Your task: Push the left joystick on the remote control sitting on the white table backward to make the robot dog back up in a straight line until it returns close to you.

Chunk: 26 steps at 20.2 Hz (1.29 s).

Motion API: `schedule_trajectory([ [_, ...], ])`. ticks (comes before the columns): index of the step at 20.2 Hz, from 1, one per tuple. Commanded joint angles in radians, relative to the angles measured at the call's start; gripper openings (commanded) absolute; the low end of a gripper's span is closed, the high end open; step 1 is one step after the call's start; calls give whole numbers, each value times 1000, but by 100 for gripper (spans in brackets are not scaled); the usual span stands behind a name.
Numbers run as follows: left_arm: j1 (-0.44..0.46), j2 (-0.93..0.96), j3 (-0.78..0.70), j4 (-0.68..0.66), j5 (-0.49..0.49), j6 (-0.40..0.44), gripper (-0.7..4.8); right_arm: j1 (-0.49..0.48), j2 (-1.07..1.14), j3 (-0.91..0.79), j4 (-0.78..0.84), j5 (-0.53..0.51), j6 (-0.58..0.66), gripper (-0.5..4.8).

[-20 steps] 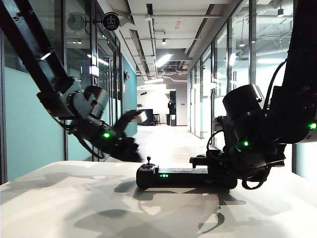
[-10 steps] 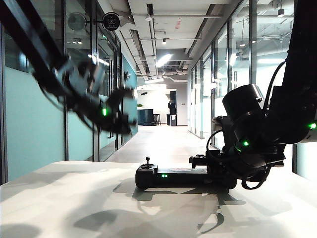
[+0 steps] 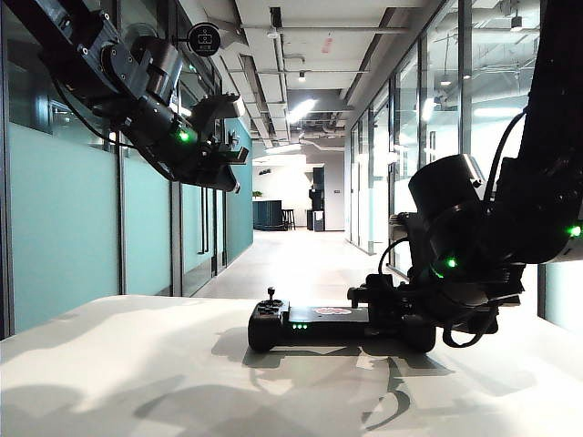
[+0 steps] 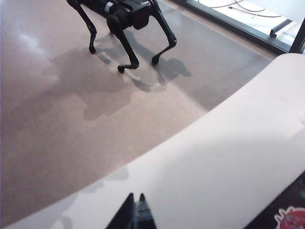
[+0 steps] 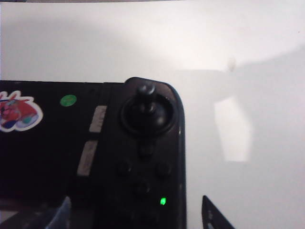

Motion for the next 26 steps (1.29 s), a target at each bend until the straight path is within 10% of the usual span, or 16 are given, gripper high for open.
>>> schedule_trajectory([
  [1, 0, -20, 3, -40, 2, -3, -6, 2, -7, 3, -6, -2, -21, 343],
  [21, 0, -124, 4, -138, 2, -27, -6, 2, -233, -1, -286, 50, -51, 338],
  [26, 0, -156, 4, -181, 1, -52, -6, 2, -287, -5, -349, 50, -50, 51],
])
